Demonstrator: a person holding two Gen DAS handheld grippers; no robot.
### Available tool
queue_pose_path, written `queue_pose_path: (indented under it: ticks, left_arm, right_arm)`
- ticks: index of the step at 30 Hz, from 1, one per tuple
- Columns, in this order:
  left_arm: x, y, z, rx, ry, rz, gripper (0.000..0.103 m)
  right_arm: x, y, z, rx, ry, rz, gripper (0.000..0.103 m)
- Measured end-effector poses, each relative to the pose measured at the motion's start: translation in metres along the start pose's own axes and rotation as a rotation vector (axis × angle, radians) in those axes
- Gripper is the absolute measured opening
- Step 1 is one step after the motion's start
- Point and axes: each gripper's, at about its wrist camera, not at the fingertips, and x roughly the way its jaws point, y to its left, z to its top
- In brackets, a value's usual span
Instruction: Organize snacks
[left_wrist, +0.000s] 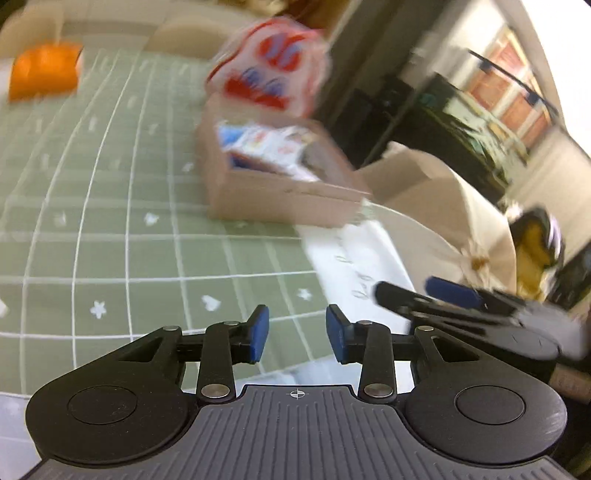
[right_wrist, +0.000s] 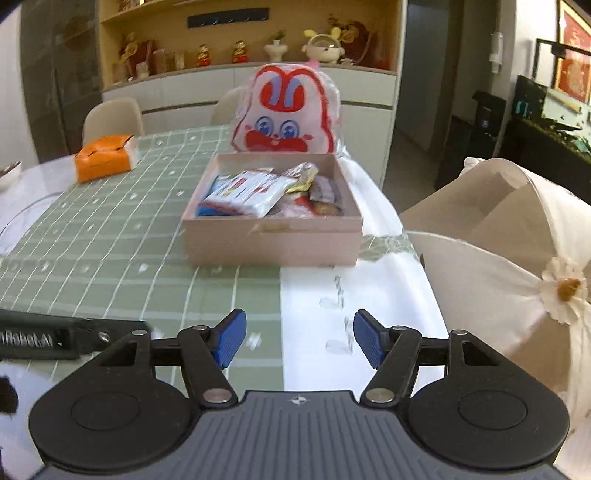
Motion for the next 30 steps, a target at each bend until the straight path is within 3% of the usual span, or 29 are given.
queue_pose_path:
  ticks: [1,2,6,11,14,21,30]
  left_arm:
    - [-0.009,-0.015,-0.004,0.051,-0.037,0.038,0.03]
    - [-0.019,-0.032,-0.01,0.097,-0.08,0.091,0.016]
    - [-0.029,-0.082,-0.024,0.165,-0.165,0.31,0.015]
    - [-0.035,-0.111,-0.034,0.111,-0.198,0.395,0.016]
    - [-0.033,-0.114,-0.035,0.062,-0.184,0.391,0.016]
    - [-0.028,-0.124,-0.037,0.066,-0.183,0.424,0.016]
    - [-0.027,-0.123,-0.037,0.067,-0.177,0.411,0.016]
  right_arm:
    - [-0.007,-0.002,-0.001,0.005,0.011,0.011,0.065]
    - [-0.013,-0.006,-0.002,0.021,0.025,0.031,0.065]
    - [-0.031,-0.029,-0.004,0.065,0.032,0.13,0.065]
    - [-0.051,-0.052,-0.007,0.026,0.02,0.238,0.065]
    - [-0.052,-0.061,-0.009,0.011,0.012,0.26,0.065]
    - [-0.053,-0.069,-0.011,0.003,0.015,0.295,0.065]
    - [-0.052,-0.068,-0.012,0.006,0.023,0.285,0.065]
